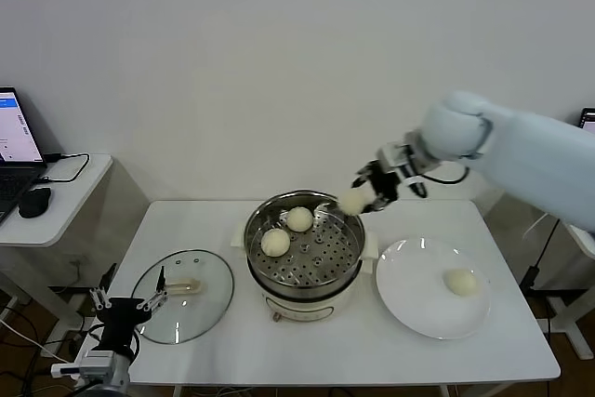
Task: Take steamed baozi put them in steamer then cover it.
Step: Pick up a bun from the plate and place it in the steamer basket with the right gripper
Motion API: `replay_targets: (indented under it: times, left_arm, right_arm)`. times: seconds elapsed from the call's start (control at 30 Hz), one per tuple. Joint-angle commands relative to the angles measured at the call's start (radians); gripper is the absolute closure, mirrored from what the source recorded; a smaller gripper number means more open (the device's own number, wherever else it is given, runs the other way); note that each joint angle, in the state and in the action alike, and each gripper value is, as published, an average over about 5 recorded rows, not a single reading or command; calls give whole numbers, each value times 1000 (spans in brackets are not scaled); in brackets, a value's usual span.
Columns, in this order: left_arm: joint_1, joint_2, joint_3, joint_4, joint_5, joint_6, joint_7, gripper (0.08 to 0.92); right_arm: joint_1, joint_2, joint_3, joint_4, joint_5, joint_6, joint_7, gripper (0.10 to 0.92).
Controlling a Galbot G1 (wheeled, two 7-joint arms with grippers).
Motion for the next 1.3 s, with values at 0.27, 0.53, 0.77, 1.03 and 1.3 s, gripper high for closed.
replay_targets:
  times: [0.27, 0.53, 0.77, 1.03, 1.3]
  left_arm:
    - [-3, -30, -14, 1, 1, -2, -4, 177]
    - [-2, -34, -18, 6, 1, -5, -5, 177]
    - [-1, -38, -17, 7, 1, -6, -6, 177]
    - [0, -38, -18, 8, -1, -7, -6, 177]
    - [0, -40, -16, 6, 0, -7, -6, 177]
  right_arm:
    - [-44, 290, -157, -81, -243, 421, 34, 514]
    - [-105, 290, -151, -80, -384, 517, 62, 500]
    - [-118, 289, -147, -86, -423, 571, 71, 475]
    - [-133, 280, -153, -68, -407, 569, 72, 449]
    - [-119, 274, -153, -75, -414, 571, 77, 364]
